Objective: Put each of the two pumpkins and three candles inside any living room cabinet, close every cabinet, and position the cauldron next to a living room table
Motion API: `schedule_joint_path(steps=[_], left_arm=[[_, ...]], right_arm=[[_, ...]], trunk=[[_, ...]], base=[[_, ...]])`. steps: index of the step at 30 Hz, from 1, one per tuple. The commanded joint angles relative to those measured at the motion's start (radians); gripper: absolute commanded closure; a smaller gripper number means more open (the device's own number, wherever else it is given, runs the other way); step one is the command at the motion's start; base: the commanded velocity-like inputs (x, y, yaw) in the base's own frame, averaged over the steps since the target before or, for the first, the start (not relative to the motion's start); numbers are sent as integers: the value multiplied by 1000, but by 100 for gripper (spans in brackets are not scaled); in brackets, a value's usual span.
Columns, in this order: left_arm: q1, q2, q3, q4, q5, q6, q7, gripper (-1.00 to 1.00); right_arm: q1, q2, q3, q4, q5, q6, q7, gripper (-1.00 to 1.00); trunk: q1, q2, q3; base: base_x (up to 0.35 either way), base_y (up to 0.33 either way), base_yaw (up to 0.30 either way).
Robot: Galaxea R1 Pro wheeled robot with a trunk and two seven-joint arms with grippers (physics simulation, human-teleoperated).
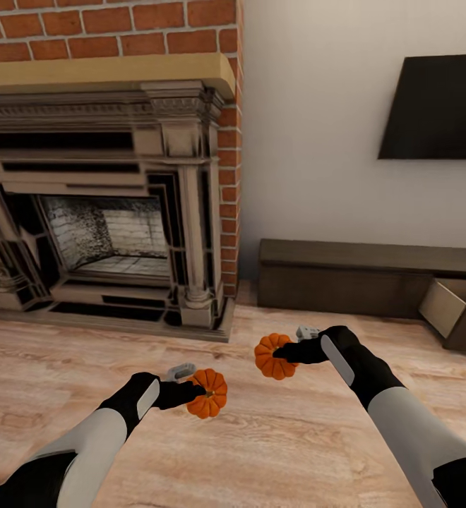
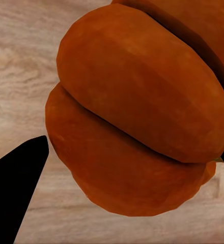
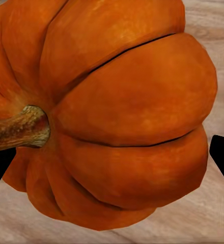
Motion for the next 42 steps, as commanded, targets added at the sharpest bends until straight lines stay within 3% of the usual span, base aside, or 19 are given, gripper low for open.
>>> schedule_joint_path(steps=[1,13,42], left_arm=[[0,0,4,-2,7,9,3,100],[0,0,4,-2,7,9,3,100],[0,0,4,-2,7,9,3,100]], right_arm=[[-1,-1,2,-1,7,2,8,100],[-1,0,-60,-1,7,2,9,100],[-1,0,-65,-1,7,2,9,100]], trunk=[[0,0,-2],[0,0,-18],[0,0,-15]], base=[[0,0,-135],[0,0,-68],[0,0,-260]])
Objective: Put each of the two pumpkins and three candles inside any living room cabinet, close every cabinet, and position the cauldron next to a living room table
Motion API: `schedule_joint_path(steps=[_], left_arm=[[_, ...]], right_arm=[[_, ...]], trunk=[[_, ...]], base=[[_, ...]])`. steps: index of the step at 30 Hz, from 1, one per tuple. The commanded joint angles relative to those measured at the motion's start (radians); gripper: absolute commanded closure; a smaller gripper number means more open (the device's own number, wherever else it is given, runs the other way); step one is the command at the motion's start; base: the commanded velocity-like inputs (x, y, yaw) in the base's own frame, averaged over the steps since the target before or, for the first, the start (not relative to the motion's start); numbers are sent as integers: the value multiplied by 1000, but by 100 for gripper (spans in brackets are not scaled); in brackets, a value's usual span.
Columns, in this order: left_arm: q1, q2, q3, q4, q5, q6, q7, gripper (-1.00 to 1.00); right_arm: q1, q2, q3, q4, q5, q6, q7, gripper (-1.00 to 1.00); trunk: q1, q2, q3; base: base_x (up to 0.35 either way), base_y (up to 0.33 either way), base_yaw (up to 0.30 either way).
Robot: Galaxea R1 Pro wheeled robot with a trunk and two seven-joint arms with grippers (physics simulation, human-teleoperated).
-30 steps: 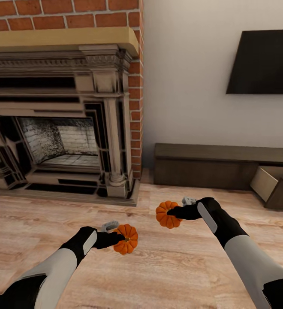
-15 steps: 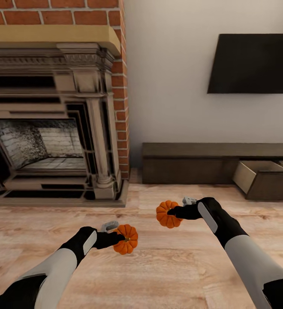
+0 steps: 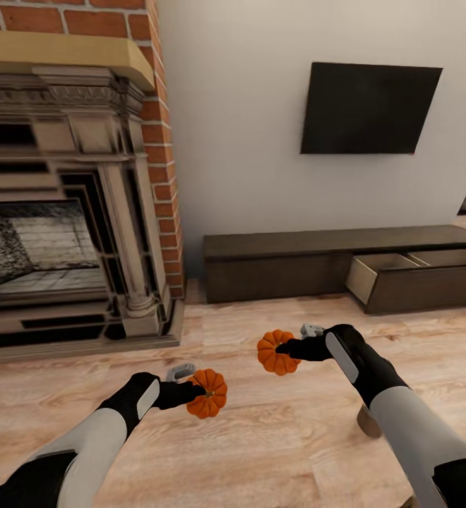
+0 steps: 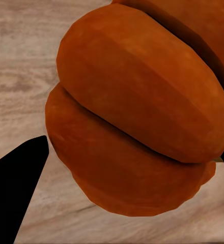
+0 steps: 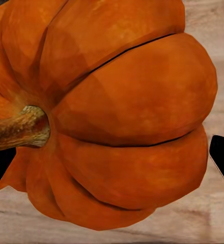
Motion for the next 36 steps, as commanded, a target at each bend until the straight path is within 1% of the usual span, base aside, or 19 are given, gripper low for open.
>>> schedule_joint_path(steps=[1,23,36], left_arm=[[0,-1,6,-2,11,9,2,100],[0,-1,6,-2,11,9,2,100],[0,-1,6,-2,11,9,2,100]], right_arm=[[-1,-1,2,-1,4,3,8,100],[-1,-2,2,-1,4,3,8,100],[-1,-2,1,-1,4,3,8,100]], trunk=[[0,0,0],[0,0,15],[0,0,16]], base=[[0,0,-293],[0,0,-293],[0,0,-295]])
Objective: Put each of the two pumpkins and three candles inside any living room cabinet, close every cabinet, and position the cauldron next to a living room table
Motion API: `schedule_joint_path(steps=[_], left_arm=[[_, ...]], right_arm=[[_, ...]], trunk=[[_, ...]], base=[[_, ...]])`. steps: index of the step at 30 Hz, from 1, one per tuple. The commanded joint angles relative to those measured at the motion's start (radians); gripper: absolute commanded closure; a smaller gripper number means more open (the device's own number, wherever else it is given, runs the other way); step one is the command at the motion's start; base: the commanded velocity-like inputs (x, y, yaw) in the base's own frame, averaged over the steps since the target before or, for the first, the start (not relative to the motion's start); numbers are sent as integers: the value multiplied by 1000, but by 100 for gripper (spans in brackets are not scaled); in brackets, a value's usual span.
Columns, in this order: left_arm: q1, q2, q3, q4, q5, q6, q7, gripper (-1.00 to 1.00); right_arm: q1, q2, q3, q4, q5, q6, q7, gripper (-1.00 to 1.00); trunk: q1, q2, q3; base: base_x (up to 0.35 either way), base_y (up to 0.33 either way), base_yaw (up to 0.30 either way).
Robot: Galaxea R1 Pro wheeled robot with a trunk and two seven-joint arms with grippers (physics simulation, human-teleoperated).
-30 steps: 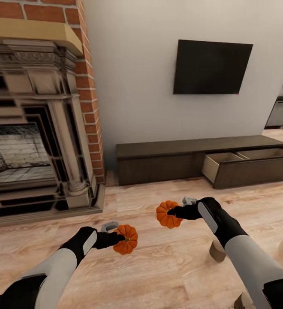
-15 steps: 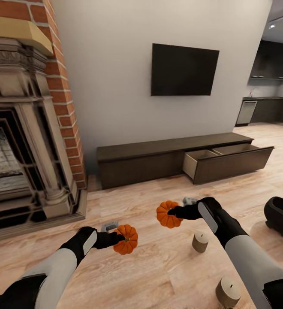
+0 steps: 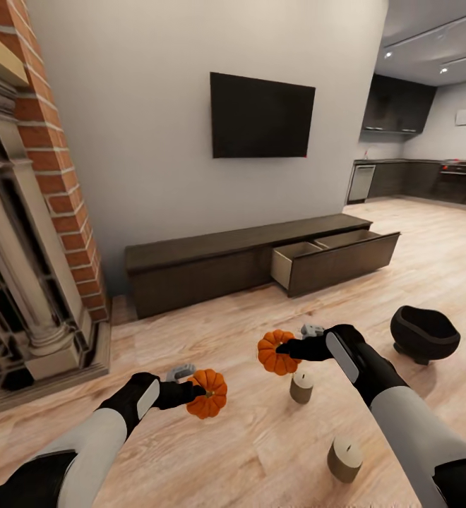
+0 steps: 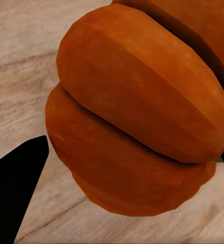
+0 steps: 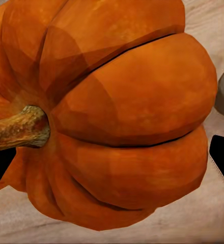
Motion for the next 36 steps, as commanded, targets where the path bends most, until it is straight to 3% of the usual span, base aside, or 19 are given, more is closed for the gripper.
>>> schedule_joint_path(steps=[1,36], left_arm=[[0,0,6,-2,12,9,2,100],[0,0,7,-2,12,9,2,100]], right_arm=[[-1,-1,2,-1,3,3,8,100],[-1,1,4,-1,3,3,7,100]], trunk=[[0,0,-1],[0,0,-1]], base=[[0,0,-295],[0,0,-295]])
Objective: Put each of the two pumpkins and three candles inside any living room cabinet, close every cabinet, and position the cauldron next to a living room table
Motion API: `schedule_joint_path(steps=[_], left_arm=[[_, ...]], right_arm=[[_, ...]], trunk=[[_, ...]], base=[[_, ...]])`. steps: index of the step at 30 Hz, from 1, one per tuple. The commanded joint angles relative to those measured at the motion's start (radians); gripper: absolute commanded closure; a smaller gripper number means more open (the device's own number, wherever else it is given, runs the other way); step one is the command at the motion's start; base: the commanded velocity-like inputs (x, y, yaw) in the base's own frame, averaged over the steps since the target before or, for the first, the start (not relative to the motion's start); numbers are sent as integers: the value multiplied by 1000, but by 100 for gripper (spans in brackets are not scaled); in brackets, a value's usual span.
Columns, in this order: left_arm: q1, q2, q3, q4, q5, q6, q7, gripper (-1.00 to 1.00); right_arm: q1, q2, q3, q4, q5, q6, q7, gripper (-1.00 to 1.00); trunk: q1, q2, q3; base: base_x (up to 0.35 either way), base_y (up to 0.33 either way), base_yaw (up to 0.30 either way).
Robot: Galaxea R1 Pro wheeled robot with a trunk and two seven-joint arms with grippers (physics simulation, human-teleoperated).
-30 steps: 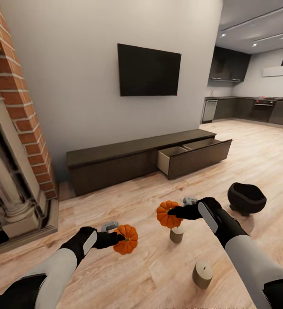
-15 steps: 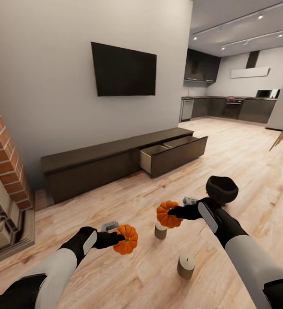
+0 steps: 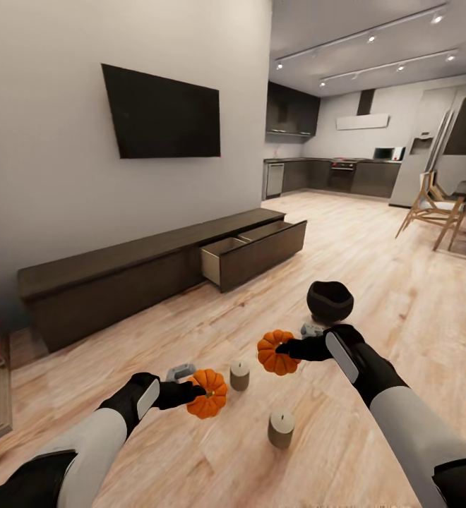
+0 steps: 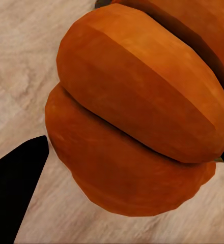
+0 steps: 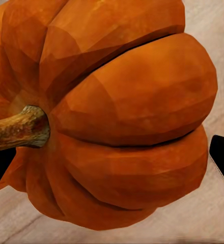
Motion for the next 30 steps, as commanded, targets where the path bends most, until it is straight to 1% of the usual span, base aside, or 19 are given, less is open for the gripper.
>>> schedule_joint_path(steps=[1,14,30], left_arm=[[0,0,6,-2,12,9,2,100],[0,0,6,-2,12,9,2,100],[0,0,6,-2,12,9,2,100]], right_arm=[[-1,-1,2,-1,3,3,8,100],[-1,-2,2,-1,3,3,9,100],[-1,-2,2,-1,3,3,10,100]], trunk=[[0,0,-1],[0,0,0],[0,0,8]], base=[[0,0,-295],[0,0,-296],[0,0,-297]])
